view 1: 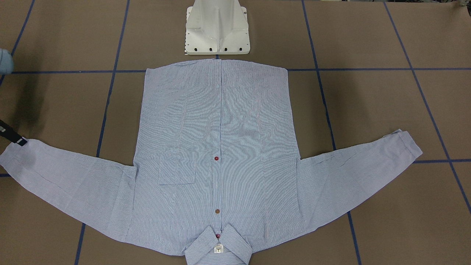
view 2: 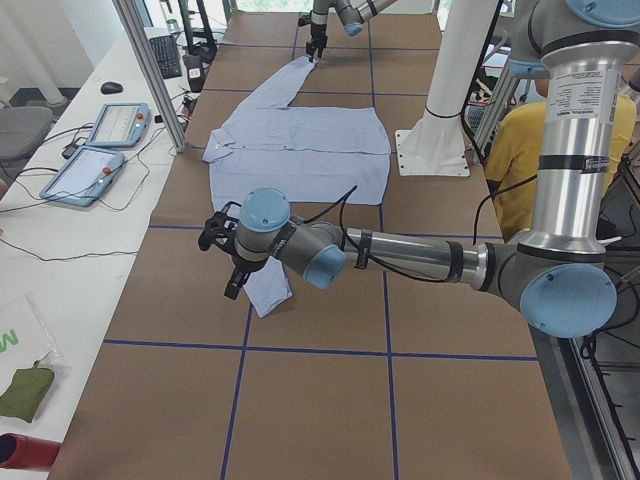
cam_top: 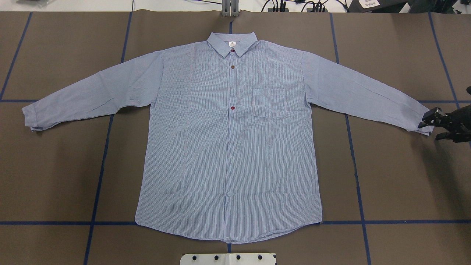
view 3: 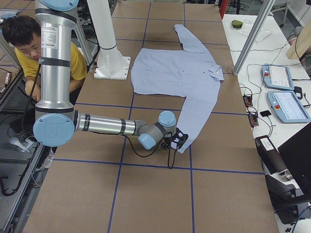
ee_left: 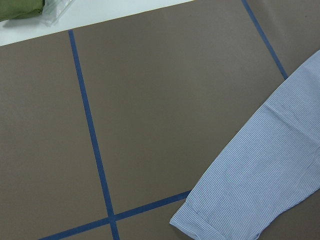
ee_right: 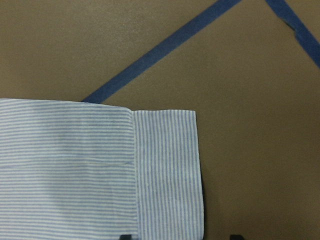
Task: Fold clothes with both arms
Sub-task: 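Grasp the cuff of the sleeve nearest the right gripper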
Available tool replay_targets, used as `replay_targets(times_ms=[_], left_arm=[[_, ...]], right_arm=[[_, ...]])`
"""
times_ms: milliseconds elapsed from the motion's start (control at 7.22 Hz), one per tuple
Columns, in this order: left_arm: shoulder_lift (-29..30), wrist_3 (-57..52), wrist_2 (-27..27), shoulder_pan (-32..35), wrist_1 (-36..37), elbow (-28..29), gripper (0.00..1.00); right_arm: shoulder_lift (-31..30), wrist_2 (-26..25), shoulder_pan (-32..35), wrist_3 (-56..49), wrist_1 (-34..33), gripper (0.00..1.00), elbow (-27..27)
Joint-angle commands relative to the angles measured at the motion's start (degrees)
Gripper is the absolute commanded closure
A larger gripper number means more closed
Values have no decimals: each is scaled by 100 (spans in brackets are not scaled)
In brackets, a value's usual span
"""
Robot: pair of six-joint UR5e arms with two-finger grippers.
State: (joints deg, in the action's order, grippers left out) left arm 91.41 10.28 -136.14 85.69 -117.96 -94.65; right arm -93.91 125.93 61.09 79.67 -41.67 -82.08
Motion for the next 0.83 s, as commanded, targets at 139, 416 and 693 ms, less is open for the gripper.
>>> replay_targets(times_ms=[139, 416, 693], left_arm=[[0, 0, 0, 0, 1, 0, 0], [0, 0, 0, 0, 1, 0, 0], [0, 0, 0, 0, 1, 0, 0]], right_arm=[[-5, -7, 0, 13, 1, 92, 17], [4, 10, 8, 22, -8, 100, -44], [91, 107, 8, 31, -156, 100, -804]])
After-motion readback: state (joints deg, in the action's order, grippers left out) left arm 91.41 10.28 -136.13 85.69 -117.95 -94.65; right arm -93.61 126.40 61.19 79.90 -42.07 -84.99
